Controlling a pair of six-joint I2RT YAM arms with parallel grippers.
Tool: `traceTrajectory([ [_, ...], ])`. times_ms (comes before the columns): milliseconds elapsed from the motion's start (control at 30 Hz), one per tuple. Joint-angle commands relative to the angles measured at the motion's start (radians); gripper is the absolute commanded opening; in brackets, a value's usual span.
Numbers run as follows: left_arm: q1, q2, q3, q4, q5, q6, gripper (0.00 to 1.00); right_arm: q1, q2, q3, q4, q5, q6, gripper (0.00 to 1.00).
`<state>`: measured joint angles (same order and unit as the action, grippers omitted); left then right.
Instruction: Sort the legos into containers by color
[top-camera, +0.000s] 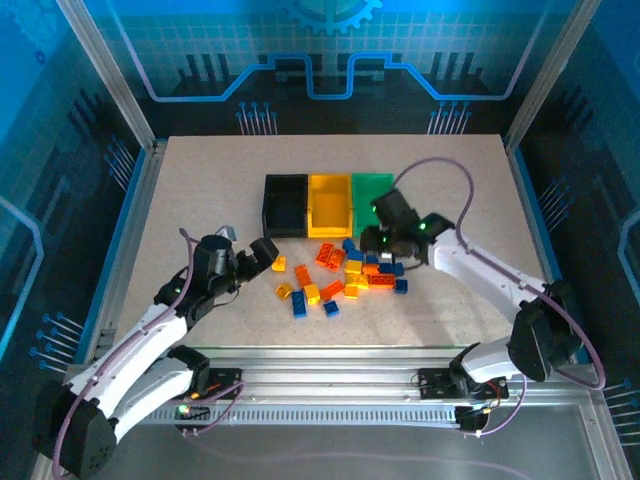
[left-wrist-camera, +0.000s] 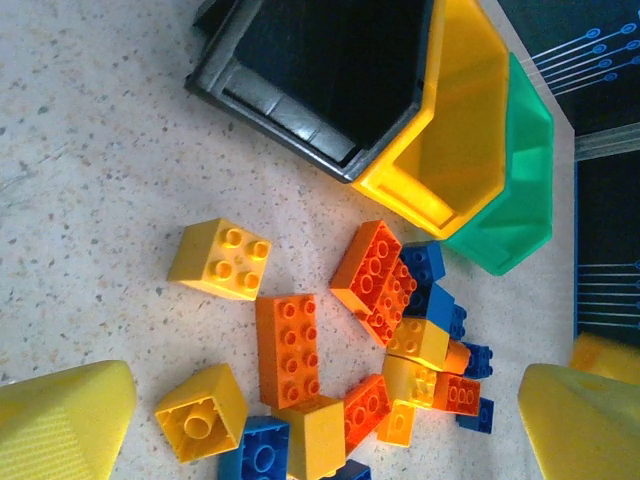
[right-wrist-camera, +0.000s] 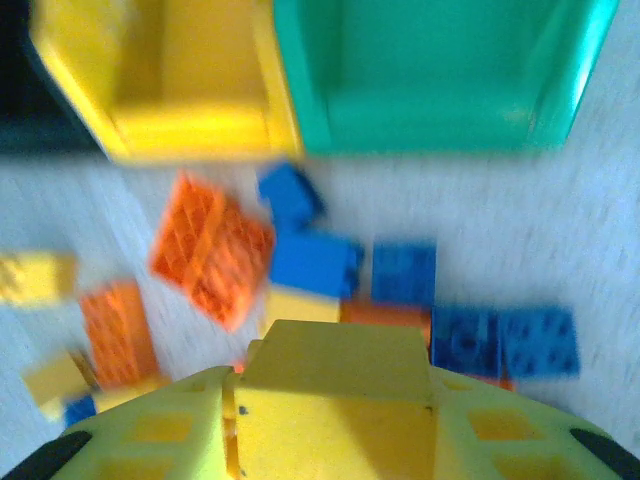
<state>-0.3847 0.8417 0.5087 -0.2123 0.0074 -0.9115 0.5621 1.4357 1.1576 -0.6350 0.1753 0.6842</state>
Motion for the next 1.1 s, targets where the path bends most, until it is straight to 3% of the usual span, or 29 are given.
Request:
traceTrajectory([
  [0,-0.008,-0.04,-0.036,0.024,-0.033,-0.04,0.99,-0.064,0.144,0.154,-0.042,0.068,-0.056,0.37],
  [300,-0.005,-0.054,0.013,-0.105,-0.024,0.016,0.99,-0.198,0.576,0.602,-0.176,0.065,-0.039,0.4],
  [500,0.0,-0.036,-0.004,-0.09,-0.032,0.009,0.99,-0.203,0.679,0.714,-0.212,0.035,-0.016,0.51],
  [800,0.001,0.087,0.056,-0.077,-0.004,0.058,0.98,-0.202,0.607,0.699,-0.198,0.004,-0.017,0.64],
  [1067,-0.036,0.227,0.16,-0.066,0.032,0.147,0.94,-0.154,0.258,0.314,0.047,-0.06,-0.029,0.65],
])
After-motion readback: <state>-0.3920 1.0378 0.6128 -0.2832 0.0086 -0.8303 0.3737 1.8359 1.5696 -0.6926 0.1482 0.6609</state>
